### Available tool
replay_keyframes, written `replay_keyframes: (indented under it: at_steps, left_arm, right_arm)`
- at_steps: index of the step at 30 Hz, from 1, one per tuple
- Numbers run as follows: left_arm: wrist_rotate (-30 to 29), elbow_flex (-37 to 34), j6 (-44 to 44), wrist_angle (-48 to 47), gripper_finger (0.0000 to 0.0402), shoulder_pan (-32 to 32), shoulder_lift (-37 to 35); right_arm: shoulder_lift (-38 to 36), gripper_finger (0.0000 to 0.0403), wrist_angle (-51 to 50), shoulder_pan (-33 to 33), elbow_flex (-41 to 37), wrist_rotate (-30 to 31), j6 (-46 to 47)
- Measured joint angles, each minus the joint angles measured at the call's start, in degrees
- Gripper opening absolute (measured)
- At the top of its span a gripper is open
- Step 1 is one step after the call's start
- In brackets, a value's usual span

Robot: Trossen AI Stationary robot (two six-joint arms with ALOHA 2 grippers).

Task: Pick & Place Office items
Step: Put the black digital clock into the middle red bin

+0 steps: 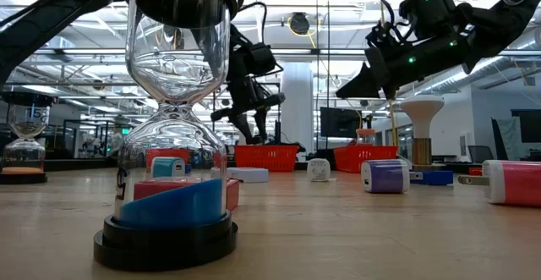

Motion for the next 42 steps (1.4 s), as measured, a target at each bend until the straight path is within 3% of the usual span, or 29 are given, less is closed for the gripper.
replay_keyframes:
  at_steps: [11, 21, 42]
  left_arm:
    - [1.57, -0.08, -3.12, 2.4, 0.0135, 2.51, 3.19]
    - [1.53, -0.09, -3.13, 1.85, 0.018, 2.52, 3.39]
    - [3.06, -0.09, -0.34, -0.04, 0.0186, 2.07, 3.42]
  right_arm:
    - [0.0, 0.0004, 0.51, 1.33, -0.02, 0.06, -0.1]
    - [0.0, 0.0004, 1.04, 1.33, -0.02, 0.02, -0.1]
    - [0.0, 0.0004, 1.0, 1.33, -0.02, 0.02, 0.1]
